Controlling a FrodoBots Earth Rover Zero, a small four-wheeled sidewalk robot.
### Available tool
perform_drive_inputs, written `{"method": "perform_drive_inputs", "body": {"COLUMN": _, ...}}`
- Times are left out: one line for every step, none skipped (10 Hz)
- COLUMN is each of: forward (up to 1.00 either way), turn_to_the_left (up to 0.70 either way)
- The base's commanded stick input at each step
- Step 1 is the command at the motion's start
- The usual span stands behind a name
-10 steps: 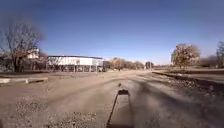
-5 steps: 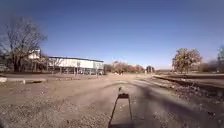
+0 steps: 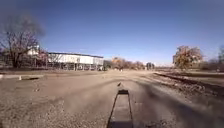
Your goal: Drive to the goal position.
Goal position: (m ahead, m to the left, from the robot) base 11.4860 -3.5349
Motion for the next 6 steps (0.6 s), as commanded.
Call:
{"method": "perform_drive_inputs", "body": {"forward": 0.50, "turn_to_the_left": 0.00}}
{"method": "perform_drive_inputs", "body": {"forward": 0.50, "turn_to_the_left": 0.00}}
{"method": "perform_drive_inputs", "body": {"forward": 0.50, "turn_to_the_left": 0.00}}
{"method": "perform_drive_inputs", "body": {"forward": 0.50, "turn_to_the_left": 0.00}}
{"method": "perform_drive_inputs", "body": {"forward": 0.50, "turn_to_the_left": 0.00}}
{"method": "perform_drive_inputs", "body": {"forward": 0.50, "turn_to_the_left": 0.00}}
